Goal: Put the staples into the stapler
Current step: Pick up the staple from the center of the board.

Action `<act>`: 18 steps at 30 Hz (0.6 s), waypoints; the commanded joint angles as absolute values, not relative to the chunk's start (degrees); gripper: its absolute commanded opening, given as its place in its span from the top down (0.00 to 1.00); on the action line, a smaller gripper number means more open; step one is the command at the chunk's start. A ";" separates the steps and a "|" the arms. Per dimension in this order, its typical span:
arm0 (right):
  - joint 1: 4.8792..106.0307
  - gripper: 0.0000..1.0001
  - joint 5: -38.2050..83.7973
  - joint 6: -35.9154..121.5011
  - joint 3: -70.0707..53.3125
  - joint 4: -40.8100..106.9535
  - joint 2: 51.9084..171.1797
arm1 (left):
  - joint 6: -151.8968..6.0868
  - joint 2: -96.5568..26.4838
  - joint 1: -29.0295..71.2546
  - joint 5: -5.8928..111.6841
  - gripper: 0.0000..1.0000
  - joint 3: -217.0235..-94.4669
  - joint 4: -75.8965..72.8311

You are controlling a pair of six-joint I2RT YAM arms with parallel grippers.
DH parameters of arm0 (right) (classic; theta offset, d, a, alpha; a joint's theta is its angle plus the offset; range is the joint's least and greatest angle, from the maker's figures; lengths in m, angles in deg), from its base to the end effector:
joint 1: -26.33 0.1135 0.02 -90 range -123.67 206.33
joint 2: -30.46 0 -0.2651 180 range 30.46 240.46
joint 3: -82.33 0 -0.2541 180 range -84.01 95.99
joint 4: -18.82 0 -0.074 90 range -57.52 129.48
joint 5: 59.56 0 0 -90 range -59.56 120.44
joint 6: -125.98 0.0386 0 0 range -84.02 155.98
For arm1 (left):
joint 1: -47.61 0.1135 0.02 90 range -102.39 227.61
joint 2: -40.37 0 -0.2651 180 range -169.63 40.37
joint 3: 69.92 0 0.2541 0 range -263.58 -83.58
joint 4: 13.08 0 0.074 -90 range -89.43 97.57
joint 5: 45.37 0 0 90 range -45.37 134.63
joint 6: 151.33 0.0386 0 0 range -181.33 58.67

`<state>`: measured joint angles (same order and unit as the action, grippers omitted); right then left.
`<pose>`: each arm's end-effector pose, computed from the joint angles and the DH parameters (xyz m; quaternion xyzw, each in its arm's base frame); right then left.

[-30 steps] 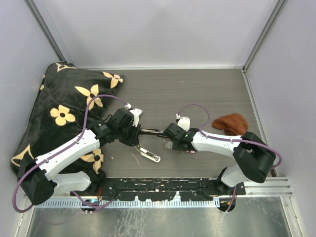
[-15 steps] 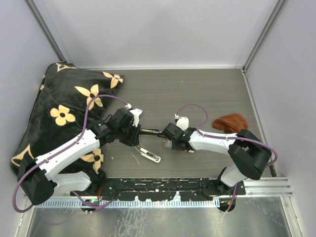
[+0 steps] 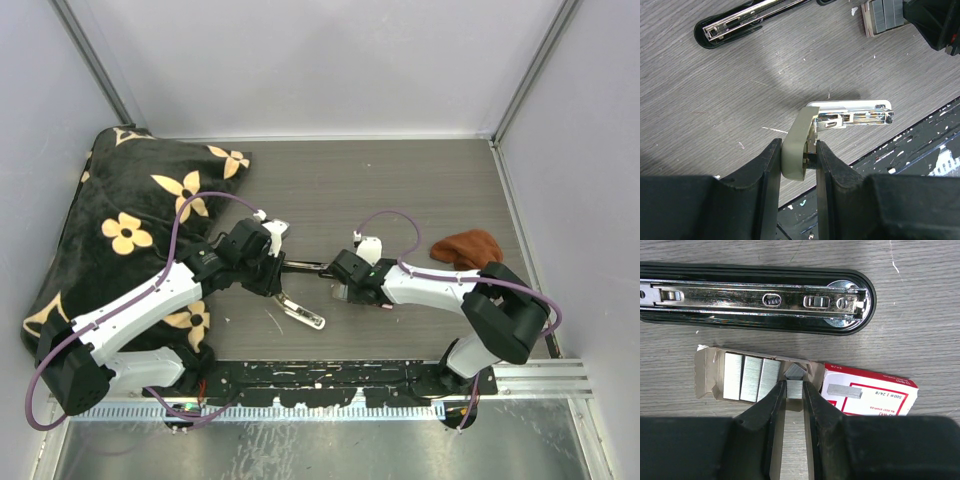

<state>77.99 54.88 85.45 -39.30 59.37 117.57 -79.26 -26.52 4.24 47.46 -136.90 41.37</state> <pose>0.1788 0.2003 0.1540 0.0197 0.9620 0.0034 0.2724 0.1700 -0.1632 0.2663 0.2169 0.9267 -0.1762 0.2512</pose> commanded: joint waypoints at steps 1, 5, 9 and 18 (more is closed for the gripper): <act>78.27 0.76 56.85 85.27 -38.06 60.16 115.65 | -78.40 -25.55 4.53 48.06 1.00 -139.30 39.90; 78.27 0.76 56.79 83.62 -37.66 60.91 112.56 | -78.09 -25.85 4.46 48.50 1.00 -139.31 39.72; 78.23 0.76 56.22 80.95 -37.67 61.87 109.41 | -77.37 -26.43 4.42 49.11 1.00 -139.22 39.51; 78.27 0.76 52.29 75.50 -40.43 63.15 99.71 | -78.18 -30.68 4.31 52.18 1.00 -140.62 38.31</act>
